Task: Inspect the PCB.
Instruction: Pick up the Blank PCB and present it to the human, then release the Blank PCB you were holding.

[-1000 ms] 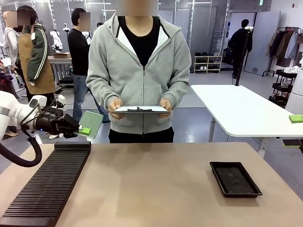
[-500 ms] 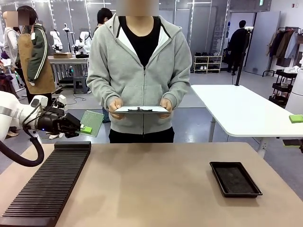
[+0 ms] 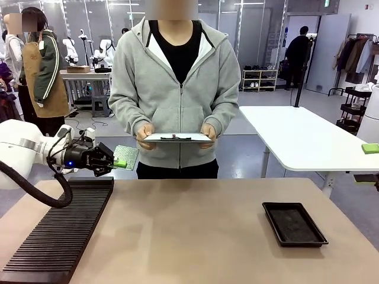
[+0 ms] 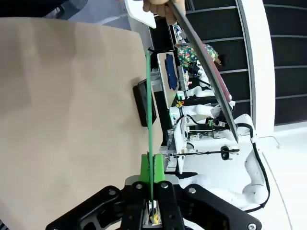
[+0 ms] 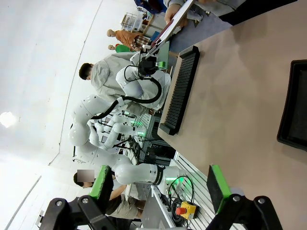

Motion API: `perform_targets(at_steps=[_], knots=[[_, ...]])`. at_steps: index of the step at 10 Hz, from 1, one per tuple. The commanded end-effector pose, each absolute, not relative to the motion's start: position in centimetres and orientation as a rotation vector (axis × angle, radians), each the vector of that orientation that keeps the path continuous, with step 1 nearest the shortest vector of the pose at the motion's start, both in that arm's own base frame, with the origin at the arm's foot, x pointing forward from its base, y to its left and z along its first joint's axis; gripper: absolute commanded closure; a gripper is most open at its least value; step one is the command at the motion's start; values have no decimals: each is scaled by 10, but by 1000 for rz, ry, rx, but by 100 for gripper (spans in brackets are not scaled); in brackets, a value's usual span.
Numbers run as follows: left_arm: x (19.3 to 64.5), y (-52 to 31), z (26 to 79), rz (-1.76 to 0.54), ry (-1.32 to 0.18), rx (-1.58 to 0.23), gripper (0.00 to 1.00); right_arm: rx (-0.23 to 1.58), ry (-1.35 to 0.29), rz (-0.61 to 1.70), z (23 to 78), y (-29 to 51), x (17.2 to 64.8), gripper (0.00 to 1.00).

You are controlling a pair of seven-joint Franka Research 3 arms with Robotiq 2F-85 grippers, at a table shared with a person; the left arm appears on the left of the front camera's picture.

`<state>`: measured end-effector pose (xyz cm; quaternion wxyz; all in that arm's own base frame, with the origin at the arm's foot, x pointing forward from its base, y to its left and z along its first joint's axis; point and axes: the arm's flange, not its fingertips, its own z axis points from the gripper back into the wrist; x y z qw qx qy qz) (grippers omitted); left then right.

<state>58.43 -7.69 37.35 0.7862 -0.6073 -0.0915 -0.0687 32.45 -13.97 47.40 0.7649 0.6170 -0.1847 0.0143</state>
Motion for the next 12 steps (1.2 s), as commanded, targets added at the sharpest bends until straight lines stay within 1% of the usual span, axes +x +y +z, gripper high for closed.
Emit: perform_targets(at_steps=[1,2,3,12], knots=[[599,-79,377,-131,-183,-1379,97,1347,-410,41,476,-140,326,0],[600,-77,375,-135,-175,-1416,97,1347,-410,41,476,-140,326,0],[588,-78,371,-142,-189,-1325,97,1347,-410,41,476,-140,326,0],[588,-78,371,-142,-189,-1325,97,1347,-410,41,476,-140,326,0]])
